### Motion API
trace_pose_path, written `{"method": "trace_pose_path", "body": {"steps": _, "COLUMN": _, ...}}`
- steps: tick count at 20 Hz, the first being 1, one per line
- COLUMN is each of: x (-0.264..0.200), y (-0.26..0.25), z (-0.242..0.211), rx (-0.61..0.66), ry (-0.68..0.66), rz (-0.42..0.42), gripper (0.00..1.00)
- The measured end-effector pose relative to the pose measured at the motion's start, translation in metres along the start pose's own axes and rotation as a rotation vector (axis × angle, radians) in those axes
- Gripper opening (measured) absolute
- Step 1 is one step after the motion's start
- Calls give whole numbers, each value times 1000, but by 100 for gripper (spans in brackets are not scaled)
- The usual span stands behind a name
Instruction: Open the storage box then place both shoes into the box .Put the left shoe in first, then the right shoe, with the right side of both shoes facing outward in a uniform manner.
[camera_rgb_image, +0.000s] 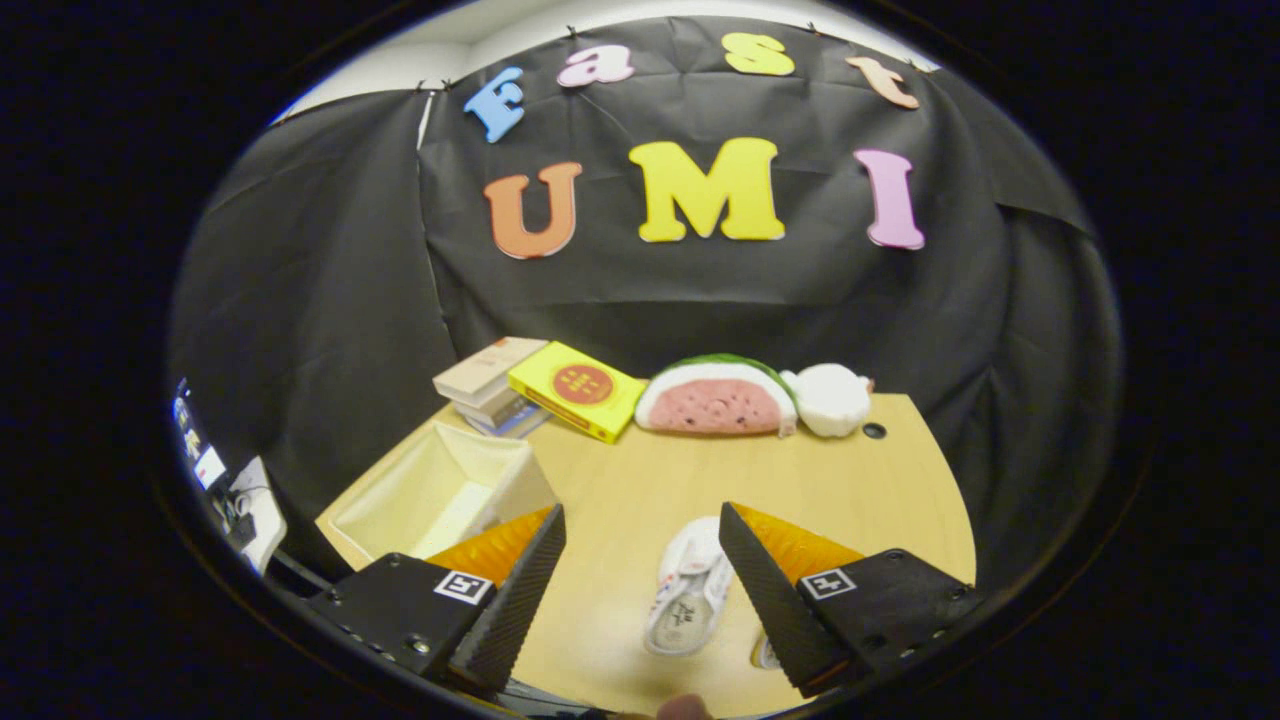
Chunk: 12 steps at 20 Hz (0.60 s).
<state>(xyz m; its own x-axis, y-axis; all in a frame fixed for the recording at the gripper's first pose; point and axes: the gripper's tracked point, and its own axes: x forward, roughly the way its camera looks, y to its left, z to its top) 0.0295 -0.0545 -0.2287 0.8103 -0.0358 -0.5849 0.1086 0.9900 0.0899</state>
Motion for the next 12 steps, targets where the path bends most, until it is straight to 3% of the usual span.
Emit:
{"method": "trace_pose_path", "body": {"steps": 5, "x": 27, "y": -39, "z": -90, "rx": -5, "ry": 185, "rz": -27, "gripper": 96}}
{"method": "trace_pose_path", "body": {"steps": 12, "x": 88, "y": -46, "z": -150, "rx": 37, "ry": 316, "rz": -30, "gripper": 96}}
